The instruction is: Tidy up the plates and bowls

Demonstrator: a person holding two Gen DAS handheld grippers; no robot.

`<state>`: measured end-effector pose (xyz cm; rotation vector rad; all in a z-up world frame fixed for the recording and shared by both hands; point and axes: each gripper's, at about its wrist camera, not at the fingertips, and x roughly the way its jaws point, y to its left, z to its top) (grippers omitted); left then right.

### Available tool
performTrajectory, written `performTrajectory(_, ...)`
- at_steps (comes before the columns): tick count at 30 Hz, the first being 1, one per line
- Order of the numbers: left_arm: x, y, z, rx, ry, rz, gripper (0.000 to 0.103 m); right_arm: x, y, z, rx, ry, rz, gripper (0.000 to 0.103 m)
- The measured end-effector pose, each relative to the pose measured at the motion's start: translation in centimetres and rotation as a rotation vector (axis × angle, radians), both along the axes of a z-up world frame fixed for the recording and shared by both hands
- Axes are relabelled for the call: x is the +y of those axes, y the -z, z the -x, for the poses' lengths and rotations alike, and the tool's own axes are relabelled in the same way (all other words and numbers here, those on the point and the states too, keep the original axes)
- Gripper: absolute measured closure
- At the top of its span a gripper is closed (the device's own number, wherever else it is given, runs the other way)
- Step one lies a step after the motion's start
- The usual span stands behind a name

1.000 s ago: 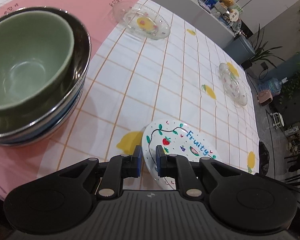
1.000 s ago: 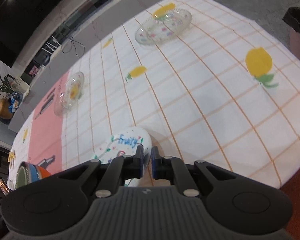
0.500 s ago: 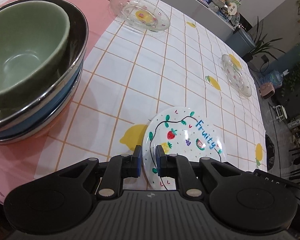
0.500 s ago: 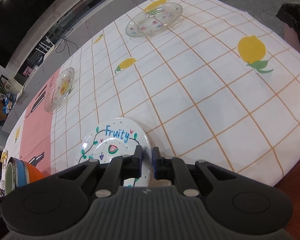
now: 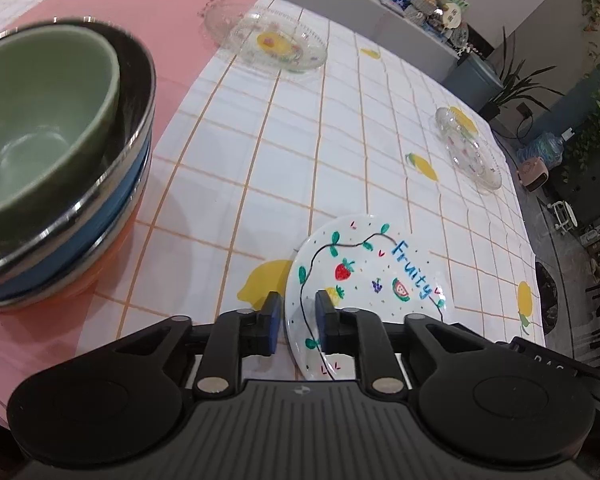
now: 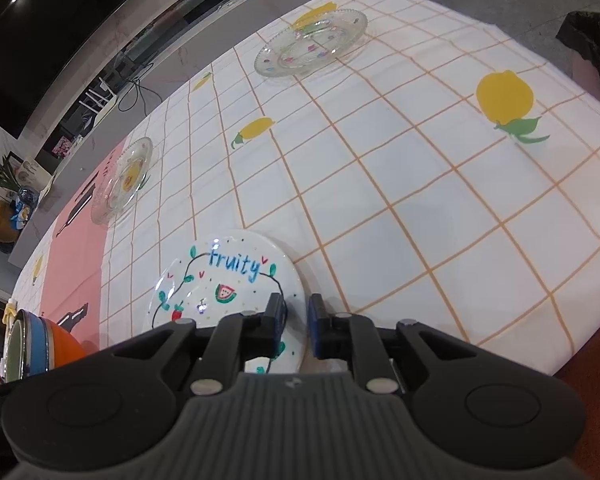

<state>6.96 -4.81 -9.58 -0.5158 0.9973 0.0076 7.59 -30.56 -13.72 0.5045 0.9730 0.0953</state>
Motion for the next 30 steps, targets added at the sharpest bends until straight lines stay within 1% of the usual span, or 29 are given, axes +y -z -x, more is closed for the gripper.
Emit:
performTrajectory(2,-0.1,-0.6,0.1,-0.026,0.006,-0.018,0.077,0.1,-0.5,0.2,-0.02,0.001,0.017,0.077)
performTrajectory(4,-0.2,-1.3,0.1,-0.059,0.01,-0.034,0.076,0.4,-1.0,0.3,-0.034,0.0,0.038,0.074)
performTrajectory(8,-0.6,-2.9,-0.1,-0.104,0.066,-0.085,0.074,1.1,-2.0,0.5,-0.062,-0.017,0.086,0.072)
performTrajectory(9,-0.7,-3.3,-0.3,-0.102,0.093,-0.099,0.073,1.4,-2.3,0.5,-0.067,-0.026,0.101,0.071)
performTrajectory(10,-1.0,-3.7,-0.6,-0.085,0.135,-0.122,0.07,1.7,-2.6,0.5,-0.068,-0.035,0.12,0.069)
performTrajectory(11,-1.1,-4.1,-1.0,-0.061,0.173,-0.145,0.07,2.1,-2.9,0.4,-0.065,-0.045,0.145,0.066)
performTrajectory(13,-1.1,-4.9,-1.3,-0.047,0.202,-0.178,0.071,2.8,-3.5,0.0,-0.048,-0.065,0.201,0.063)
performTrajectory(15,-0.8,-6.1,-1.5,-0.06,0.23,-0.205,0.07,3.3,-4.1,-0.4,-0.034,-0.082,0.235,0.062)
performTrajectory(17,-0.3,-7.4,-1.7,-0.079,0.247,-0.221,0.07,3.6,-4.6,-0.8,-0.041,-0.107,0.222,0.061)
performTrajectory(21,1.1,-9.8,-2.6,-0.116,0.258,-0.228,0.07,4.6,-5.8,-2.0,-0.05,-0.148,0.185,0.06)
performTrajectory(23,2.0,-10.9,-3.3,-0.132,0.256,-0.24,0.07,5.4,-6.6,-2.6,-0.075,-0.166,0.188,0.055)
performTrajectory(24,2.3,-11.3,-3.7,-0.137,0.258,-0.253,0.07,5.9,-7.1,-2.8,-0.093,-0.172,0.193,0.054)
performTrajectory(26,2.7,-12.1,-4.4,-0.151,0.289,-0.3,0.07,6.8,-8.0,-3.4,-0.12,-0.194,0.223,0.05)
performTrajectory(27,2.8,-12.5,-4.7,-0.16,0.312,-0.325,0.069,7.3,-8.4,-3.8,-0.129,-0.208,0.233,0.05)
performTrajectory(29,3.1,-13.2,-5.3,-0.178,0.335,-0.353,0.061,8.2,-8.9,-4.7,-0.143,-0.238,0.228,0.048)
performTrajectory(30,3.3,-13.3,-5.6,-0.189,0.341,-0.361,0.059,8.5,-9.0,-5.1,-0.146,-0.247,0.217,0.048)
